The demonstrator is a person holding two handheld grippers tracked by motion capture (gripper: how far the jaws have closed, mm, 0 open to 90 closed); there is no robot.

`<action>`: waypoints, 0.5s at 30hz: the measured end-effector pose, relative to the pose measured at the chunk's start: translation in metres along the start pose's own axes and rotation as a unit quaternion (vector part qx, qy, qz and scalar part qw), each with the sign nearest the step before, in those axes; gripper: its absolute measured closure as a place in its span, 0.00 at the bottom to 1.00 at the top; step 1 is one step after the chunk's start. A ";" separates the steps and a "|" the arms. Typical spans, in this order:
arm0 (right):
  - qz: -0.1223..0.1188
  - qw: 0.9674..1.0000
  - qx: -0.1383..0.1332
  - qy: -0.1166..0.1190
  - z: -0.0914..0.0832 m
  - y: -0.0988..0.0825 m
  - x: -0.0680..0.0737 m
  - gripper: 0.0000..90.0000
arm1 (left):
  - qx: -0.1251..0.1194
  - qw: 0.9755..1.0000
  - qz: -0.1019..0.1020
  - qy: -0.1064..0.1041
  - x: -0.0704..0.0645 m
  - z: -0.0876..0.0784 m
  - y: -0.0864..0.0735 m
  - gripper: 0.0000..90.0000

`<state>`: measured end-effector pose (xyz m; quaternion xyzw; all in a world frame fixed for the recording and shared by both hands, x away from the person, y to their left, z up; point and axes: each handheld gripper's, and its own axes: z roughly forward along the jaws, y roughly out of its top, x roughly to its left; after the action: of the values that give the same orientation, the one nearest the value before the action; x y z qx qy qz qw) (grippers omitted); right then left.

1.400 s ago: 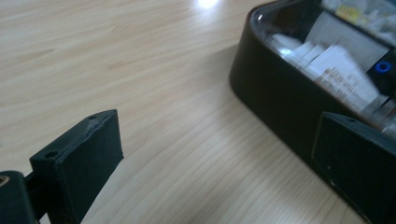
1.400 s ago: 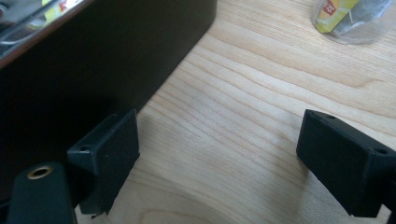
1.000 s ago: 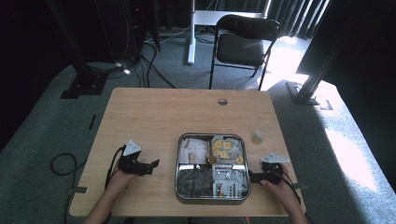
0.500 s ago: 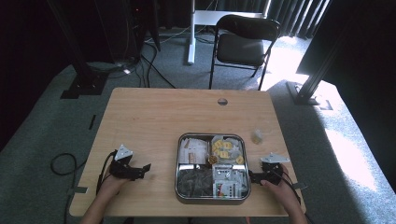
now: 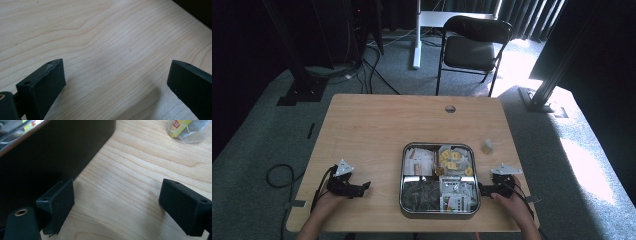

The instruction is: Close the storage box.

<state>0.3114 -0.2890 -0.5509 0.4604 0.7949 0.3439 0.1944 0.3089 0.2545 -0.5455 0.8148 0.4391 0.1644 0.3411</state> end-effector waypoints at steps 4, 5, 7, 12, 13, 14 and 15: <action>0.000 1.000 0.000 0.000 0.000 0.000 0.000 0.14 | 0.008 1.000 0.009 0.014 -0.002 -0.001 -0.002 0.02; 0.000 1.000 0.000 0.000 0.000 0.000 0.000 0.14 | 0.010 1.000 0.011 0.021 -0.003 -0.001 -0.002 0.02; 0.000 1.000 0.000 0.000 0.000 0.000 0.000 0.14 | 0.010 1.000 0.009 0.025 -0.004 -0.001 -0.003 0.02; 0.000 1.000 0.000 0.000 0.000 0.000 0.000 0.14 | 0.010 0.999 -0.002 0.035 -0.006 -0.001 -0.003 0.02; 0.000 1.000 0.000 0.000 0.000 0.000 0.000 0.14 | 0.010 0.999 -0.004 0.037 -0.006 -0.001 -0.003 0.02; 0.000 1.000 0.000 0.000 0.000 0.000 0.000 0.14 | 0.010 0.999 -0.005 0.038 -0.006 -0.001 -0.003 0.02; 0.000 1.000 0.000 0.000 0.000 0.000 0.000 0.14 | 0.010 0.999 -0.005 0.038 -0.006 -0.001 -0.003 0.02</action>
<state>0.3113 -0.2889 -0.5510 0.4602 0.7948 0.3442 0.1947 0.3034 0.2506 -0.5466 0.8091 0.4572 0.1891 0.3171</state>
